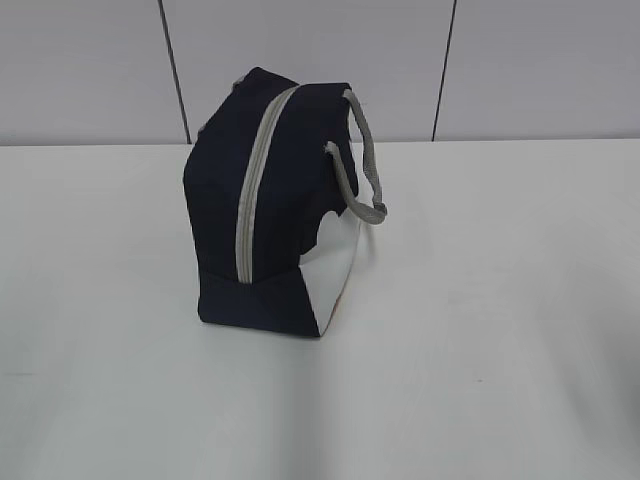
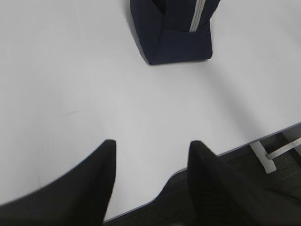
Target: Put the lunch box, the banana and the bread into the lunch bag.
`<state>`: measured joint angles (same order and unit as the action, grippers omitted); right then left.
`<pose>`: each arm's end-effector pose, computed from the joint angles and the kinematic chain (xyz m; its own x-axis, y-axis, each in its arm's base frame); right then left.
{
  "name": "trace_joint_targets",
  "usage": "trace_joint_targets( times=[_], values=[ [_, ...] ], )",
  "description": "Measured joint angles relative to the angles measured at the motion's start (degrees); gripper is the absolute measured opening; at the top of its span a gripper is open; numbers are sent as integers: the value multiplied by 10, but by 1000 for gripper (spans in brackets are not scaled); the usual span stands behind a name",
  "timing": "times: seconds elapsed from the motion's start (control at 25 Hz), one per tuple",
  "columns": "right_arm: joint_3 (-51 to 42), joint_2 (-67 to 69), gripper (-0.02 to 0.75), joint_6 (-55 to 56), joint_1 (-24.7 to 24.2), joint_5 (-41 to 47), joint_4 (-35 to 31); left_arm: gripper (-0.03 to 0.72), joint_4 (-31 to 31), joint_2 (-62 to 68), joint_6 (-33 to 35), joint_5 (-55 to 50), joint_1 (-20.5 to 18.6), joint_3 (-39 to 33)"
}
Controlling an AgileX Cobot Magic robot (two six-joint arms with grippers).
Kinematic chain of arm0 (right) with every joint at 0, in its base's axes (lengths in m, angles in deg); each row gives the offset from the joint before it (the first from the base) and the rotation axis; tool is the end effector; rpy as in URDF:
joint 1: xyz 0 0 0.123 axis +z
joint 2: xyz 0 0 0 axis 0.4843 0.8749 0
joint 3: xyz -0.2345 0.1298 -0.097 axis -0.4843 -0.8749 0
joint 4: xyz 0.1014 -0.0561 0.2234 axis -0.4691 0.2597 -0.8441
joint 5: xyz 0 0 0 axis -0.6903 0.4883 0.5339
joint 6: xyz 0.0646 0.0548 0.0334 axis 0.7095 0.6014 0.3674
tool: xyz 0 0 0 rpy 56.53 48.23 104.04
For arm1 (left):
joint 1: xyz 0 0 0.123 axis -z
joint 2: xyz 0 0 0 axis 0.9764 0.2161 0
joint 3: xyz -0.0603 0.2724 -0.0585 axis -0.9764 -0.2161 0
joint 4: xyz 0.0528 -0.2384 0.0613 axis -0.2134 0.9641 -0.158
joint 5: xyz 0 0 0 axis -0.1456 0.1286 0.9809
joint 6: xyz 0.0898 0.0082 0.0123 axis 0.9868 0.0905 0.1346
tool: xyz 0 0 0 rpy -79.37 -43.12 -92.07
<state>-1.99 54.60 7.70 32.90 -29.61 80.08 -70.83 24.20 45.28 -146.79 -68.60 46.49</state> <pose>0.0941 0.0103 0.2657 -0.5123 0.1949 -0.8364 0.0137 0.9756 0.2189 -0.0039 -0.0176 0.2845 -0.5148 0.1572 -0.8428 0.3564 0.9333 -0.0436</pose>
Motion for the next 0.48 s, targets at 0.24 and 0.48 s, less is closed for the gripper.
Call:
trace_joint_targets(
  times=[0.24,0.48],
  values=[
    [85,-5,491,-117,0,172,-19,361,0,0,0,0,0,0],
    [91,-53,491,-158,0,251,-13,361,1,0,0,0,0,0]
  ],
)
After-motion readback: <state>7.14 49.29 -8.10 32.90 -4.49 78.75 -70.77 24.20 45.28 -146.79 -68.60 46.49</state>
